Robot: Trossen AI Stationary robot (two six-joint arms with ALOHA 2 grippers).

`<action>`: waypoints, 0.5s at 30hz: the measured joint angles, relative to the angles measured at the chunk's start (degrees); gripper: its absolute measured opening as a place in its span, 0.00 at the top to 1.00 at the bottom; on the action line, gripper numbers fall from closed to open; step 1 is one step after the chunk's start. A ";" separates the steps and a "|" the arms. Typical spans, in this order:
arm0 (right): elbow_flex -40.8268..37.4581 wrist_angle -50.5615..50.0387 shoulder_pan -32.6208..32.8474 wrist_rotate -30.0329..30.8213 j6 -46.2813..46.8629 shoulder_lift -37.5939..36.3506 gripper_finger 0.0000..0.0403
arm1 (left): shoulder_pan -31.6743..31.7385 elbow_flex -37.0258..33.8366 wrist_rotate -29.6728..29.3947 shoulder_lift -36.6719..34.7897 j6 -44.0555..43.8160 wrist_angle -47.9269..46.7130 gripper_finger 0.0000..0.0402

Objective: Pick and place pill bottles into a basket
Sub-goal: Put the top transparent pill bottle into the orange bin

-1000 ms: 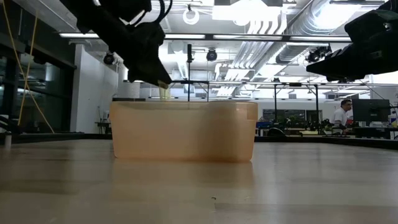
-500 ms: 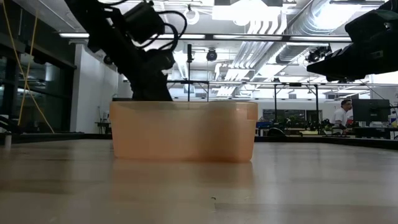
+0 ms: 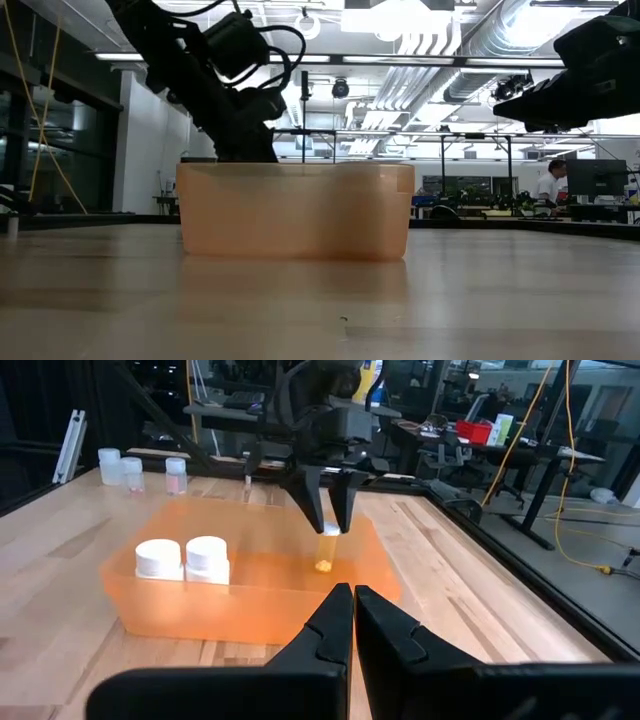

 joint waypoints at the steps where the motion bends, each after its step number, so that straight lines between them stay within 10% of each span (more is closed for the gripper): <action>1: 0.00 0.00 -0.01 0.00 -0.09 -0.02 0.98 | 0.00 0.00 -0.02 -0.07 0.35 -0.06 0.49; 15: 0.00 -0.26 -0.02 -0.06 -0.05 0.15 0.98 | -2.65 9.97 6.02 -13.28 7.05 -28.19 0.48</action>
